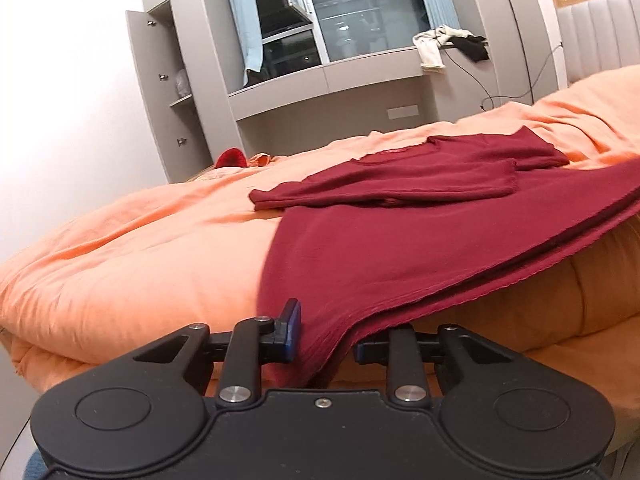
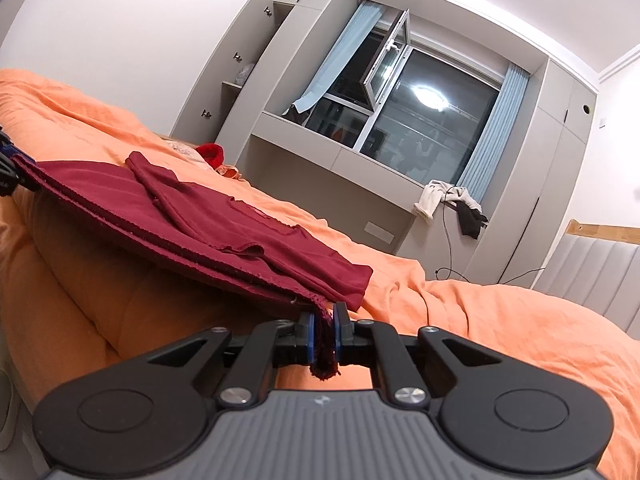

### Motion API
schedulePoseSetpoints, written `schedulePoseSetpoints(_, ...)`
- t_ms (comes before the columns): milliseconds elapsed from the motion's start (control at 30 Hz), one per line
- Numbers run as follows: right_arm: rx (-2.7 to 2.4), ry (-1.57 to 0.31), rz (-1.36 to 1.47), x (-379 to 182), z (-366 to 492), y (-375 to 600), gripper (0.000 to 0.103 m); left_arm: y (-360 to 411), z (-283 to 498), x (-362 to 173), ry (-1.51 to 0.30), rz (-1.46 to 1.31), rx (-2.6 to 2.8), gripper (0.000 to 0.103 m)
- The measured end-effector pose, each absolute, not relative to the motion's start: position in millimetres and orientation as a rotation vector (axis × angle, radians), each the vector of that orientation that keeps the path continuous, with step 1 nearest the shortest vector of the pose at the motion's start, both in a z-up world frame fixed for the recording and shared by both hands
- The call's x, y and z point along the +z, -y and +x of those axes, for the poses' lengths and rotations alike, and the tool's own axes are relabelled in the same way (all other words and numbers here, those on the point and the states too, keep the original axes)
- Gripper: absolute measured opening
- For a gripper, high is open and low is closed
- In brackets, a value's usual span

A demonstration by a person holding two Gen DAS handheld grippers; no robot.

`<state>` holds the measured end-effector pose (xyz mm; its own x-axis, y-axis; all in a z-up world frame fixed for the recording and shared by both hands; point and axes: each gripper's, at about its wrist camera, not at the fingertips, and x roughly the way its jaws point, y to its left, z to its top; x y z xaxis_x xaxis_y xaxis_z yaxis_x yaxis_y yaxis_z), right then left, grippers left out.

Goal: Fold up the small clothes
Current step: 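Carry the hem over the collar with both grippers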

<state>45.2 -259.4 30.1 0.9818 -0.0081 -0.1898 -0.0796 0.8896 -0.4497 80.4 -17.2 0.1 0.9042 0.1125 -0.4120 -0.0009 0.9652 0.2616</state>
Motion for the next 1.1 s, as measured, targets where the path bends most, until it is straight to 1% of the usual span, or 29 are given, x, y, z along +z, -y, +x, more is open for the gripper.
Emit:
schedulePoseSetpoints(133,0.029,-0.184,-0.484,29,43,257,0.009,10,74,4,-0.436,0.264,0.064,0.024)
schedulePoseSetpoints(267,0.023,-0.18,-0.502,28,44,255,0.009,8,74,7,-0.427,0.28,0.066,0.02)
schedulePoseSetpoints(333,0.022,-0.175,-0.515,27,43,253,0.009,6,72,8,-0.424,0.273,0.06,0.014)
schedulePoseSetpoints(367,0.02,-0.17,-0.522,26,42,252,0.009,3,70,11,-0.411,0.259,0.047,0.006)
schedulePoseSetpoints(567,0.014,-0.121,-0.519,32,30,251,0.006,2,51,29,-0.255,0.252,0.004,0.005)
schedulePoseSetpoints(800,0.011,-0.025,-0.554,57,-16,249,0.006,-4,20,55,-0.163,0.274,-0.047,0.005)
schedulePoseSetpoints(967,0.027,0.024,-0.59,81,-58,243,0.006,-10,-13,87,-0.108,0.292,-0.099,0.005)
schedulePoseSetpoints(1100,0.035,0.053,-0.564,98,-66,244,0.006,-10,-36,111,-0.066,0.303,-0.124,0.005)
